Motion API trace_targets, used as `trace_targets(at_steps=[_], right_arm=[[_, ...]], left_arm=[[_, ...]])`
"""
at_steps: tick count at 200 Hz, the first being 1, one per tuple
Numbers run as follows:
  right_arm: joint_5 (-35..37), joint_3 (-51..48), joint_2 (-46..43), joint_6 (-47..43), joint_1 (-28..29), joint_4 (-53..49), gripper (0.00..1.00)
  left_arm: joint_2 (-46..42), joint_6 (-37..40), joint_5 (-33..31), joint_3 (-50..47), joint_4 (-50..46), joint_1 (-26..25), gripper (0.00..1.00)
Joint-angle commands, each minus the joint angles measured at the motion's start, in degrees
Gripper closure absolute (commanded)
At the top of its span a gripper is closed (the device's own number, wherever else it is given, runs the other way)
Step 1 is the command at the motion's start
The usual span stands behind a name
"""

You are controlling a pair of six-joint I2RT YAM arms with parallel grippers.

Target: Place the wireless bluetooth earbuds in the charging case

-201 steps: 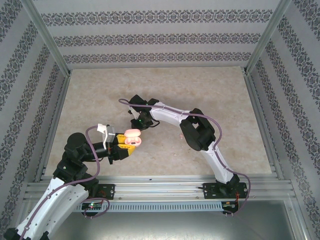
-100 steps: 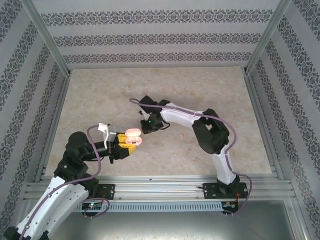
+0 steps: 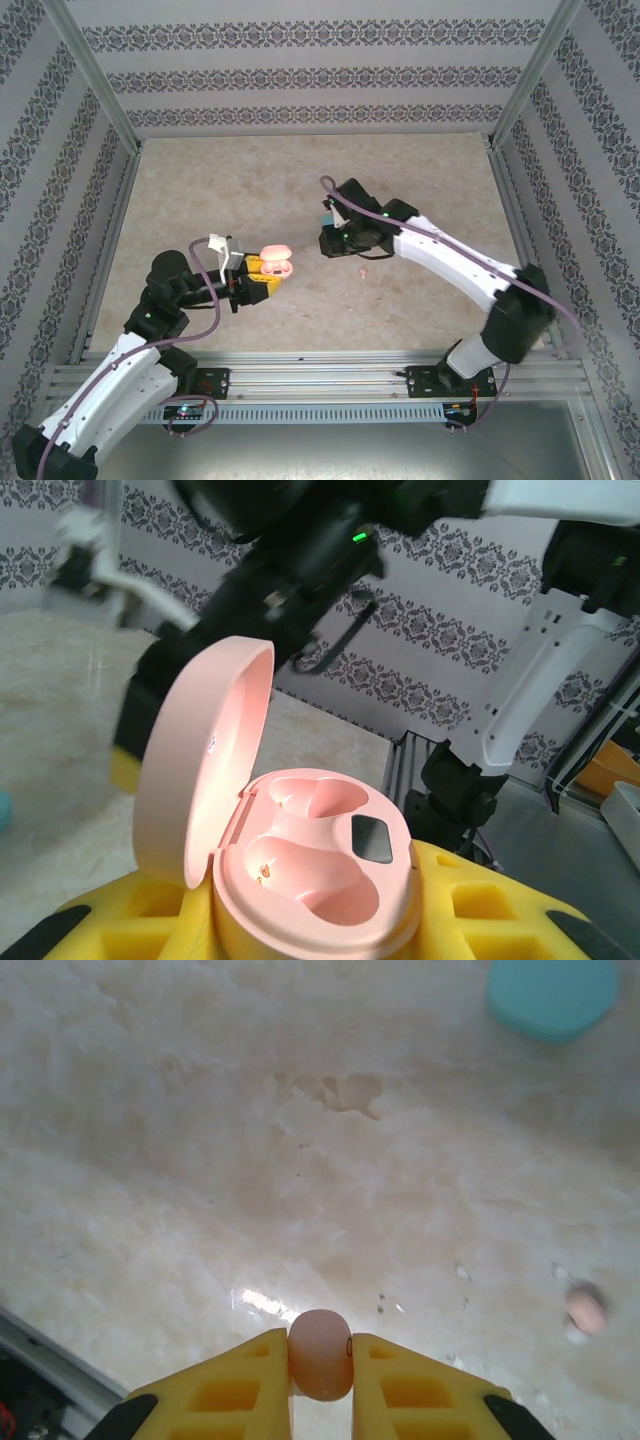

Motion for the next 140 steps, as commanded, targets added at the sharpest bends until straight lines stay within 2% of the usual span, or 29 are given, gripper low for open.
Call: trace_targets(at_steps=[1,33,61,105,140], right_arm=[[3.98,-2.16,-7.01,4.48,0.05,-4.67,0.83],[7.26,-4.12,-16.38,8.57,0.63,-6.36,0.83],[7.01,-4.11,-20.64,11.02,1.53,-5.9,0.83],[8.48,1.23,-20.3,12.82,6.53,-6.08,0.84],[10.16,5.6,-17.27,13.35,11.21,-5.43,0.84]], left_arm=[[2.31,0.34,-0.84,-1.08,10.65,0.08,0.8],[6.88,2.07,-2.44,-1.1,14.81,-1.6,0.8],[10.61,4.19,-4.97,-0.84,18.4,-3.91,0.8],[14.82,7.51,-8.43,-0.05,21.31,-7.05,0.81],[16.17,7.87,-9.54,-0.09,23.15,-7.48,0.82]])
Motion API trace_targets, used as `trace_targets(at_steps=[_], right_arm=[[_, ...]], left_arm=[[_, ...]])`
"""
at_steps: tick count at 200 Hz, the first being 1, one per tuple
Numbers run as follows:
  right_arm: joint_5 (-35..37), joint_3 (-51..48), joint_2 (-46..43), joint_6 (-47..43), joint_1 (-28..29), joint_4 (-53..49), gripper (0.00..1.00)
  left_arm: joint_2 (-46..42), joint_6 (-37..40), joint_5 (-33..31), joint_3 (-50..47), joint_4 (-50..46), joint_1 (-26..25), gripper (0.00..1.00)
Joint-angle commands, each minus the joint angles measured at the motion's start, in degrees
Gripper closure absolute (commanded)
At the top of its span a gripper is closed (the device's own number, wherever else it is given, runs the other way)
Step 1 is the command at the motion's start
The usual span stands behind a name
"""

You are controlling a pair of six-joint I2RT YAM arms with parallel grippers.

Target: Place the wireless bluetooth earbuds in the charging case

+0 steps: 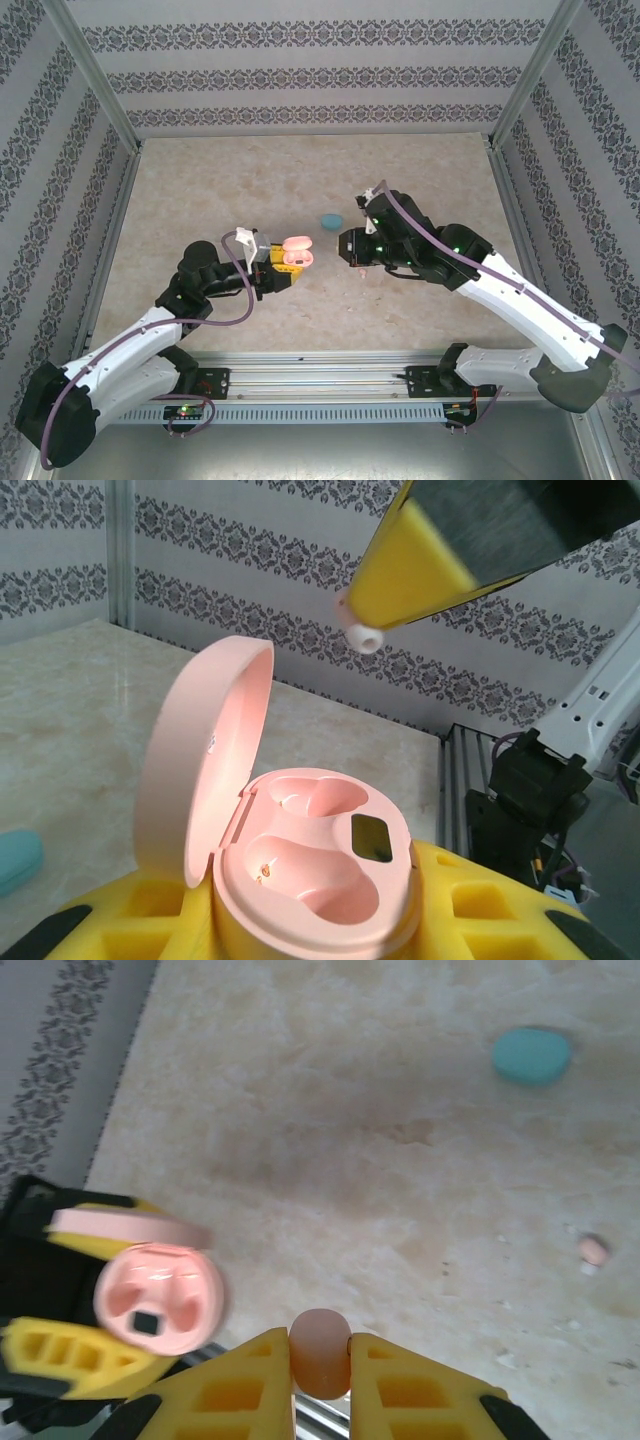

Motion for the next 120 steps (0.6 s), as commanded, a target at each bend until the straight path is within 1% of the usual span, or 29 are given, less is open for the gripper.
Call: trace_targets(at_steps=[1,83,120], right_arm=[[2.51,3.46,1.8,1.51,2.58,0.37,0.84],[3.37,8.72,9.42,1.91,8.82,3.12,0.84],[3.59,11.17,12.12,1.63,10.24,3.4,0.84]], left_arm=[[0.27,2.18,-1.44,0.96,5.66,-0.91,0.82],[-0.31,2.4,-1.96,0.23,5.49,-0.96,0.82],[-0.87,2.58,-2.0,-0.03,5.26,-0.97,0.81]])
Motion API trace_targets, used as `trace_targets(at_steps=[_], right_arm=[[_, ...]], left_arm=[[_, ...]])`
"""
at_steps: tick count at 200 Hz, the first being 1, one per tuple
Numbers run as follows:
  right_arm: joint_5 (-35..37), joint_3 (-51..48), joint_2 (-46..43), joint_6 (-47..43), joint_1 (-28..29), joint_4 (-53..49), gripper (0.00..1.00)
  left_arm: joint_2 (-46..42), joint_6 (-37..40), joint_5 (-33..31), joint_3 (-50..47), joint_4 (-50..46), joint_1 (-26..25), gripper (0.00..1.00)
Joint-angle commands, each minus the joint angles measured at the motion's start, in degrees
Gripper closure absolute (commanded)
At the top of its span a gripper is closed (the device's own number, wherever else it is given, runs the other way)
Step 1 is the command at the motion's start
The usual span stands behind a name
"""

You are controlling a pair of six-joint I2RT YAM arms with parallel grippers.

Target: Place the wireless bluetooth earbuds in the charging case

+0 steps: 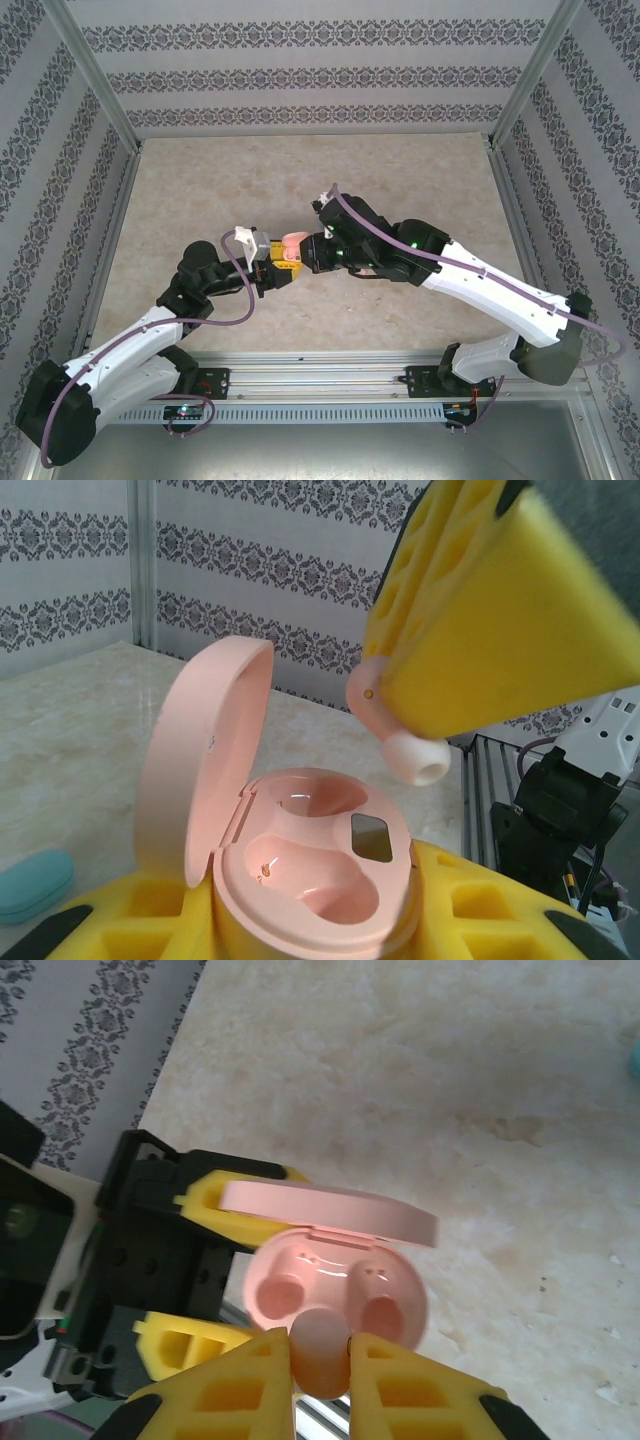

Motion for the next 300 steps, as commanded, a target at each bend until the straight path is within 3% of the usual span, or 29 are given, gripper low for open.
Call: trace_targets(at_steps=[1,168,300], right_arm=[[1.61,2.69,1.42,0.17,0.97,1.27,0.84],[-0.06,5.33,5.82,-0.41,2.05,-0.96,0.83],[4.17,8.01,8.61,-1.99,3.15,-5.84,0.83]], left_arm=[[-1.23,1.35,0.11,-0.03,3.31,-0.71,0.81],[-3.02,2.06,-0.67,-0.49,1.79,-0.72,0.81],[-4.06,2.24,-0.94,-0.64,0.74,-0.7,0.8]])
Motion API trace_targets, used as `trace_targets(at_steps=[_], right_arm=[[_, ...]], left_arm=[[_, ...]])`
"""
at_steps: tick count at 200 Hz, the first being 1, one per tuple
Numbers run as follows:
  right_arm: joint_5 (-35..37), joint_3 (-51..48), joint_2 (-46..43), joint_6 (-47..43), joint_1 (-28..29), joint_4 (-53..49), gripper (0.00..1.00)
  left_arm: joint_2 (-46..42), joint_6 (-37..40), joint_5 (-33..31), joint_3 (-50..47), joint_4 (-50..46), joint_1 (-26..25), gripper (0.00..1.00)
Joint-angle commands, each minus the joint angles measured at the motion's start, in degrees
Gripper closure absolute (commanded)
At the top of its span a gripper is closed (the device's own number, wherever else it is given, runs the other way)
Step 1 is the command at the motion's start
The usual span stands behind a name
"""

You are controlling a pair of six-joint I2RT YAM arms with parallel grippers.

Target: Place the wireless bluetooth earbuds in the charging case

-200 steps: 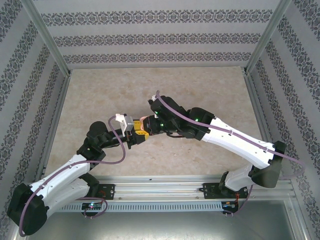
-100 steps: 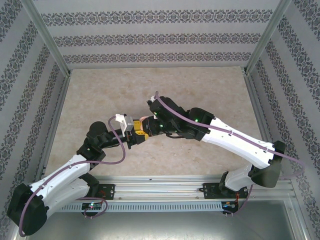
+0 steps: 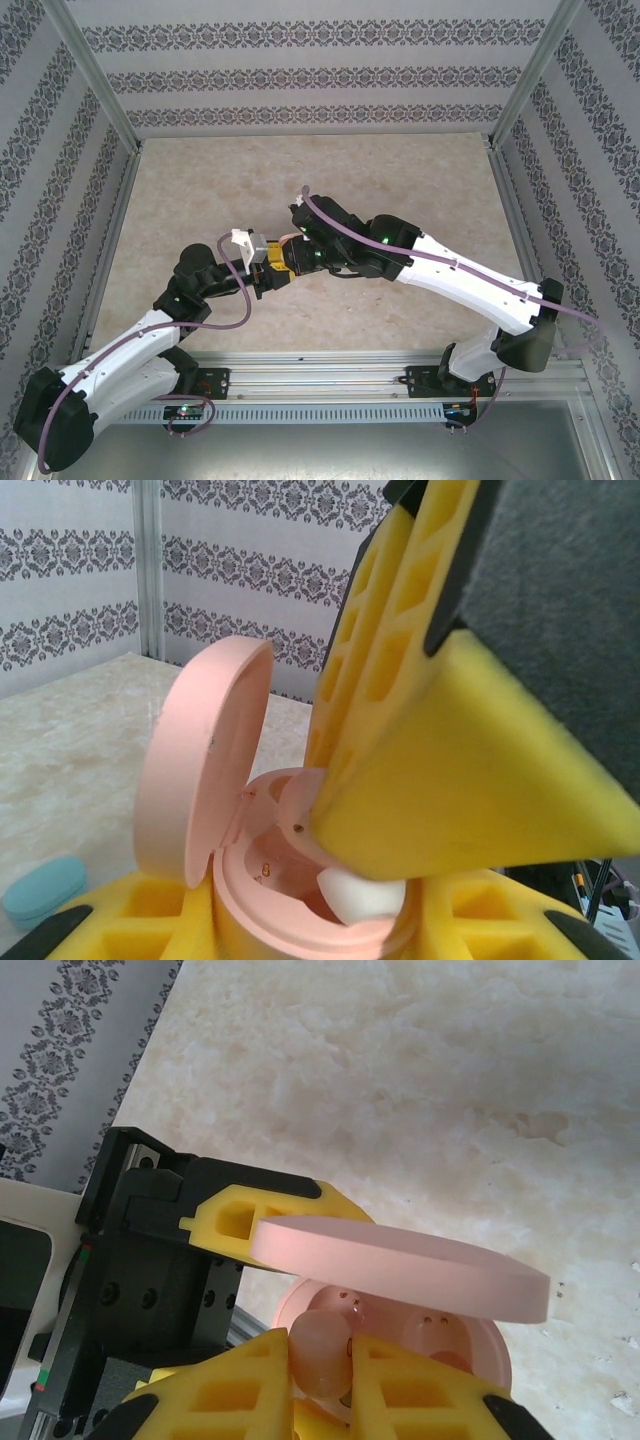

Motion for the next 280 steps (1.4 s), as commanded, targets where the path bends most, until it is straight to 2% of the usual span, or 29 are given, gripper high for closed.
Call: trace_targets(at_steps=[1,64,108,126,280], right_arm=[[2.66,1.9,1.22,-1.3,0.58,-2.94,0.83],[2.29,4.45,3.39,-2.19,0.95,-5.29,0.79],[1.85,5.5,3.69,-1.94,1.37,-5.43,0.67],[1.77,6.22,3.52,-1.94,1.54,-5.44,0.65],[-0.35,7.24,2.7,-0.79,1.85,-4.2,0.62]], left_arm=[[-1.66,0.95,-0.04,-0.1,1.67,-0.66,0.8],[-1.97,1.21,-0.13,-0.23,1.35,-0.66,0.8],[-2.1,1.21,-0.13,-0.41,1.33,-0.66,0.8],[-2.36,1.3,-0.26,-0.61,1.09,-0.66,0.8],[-3.32,1.54,-0.57,-0.58,0.18,-0.66,0.8]])
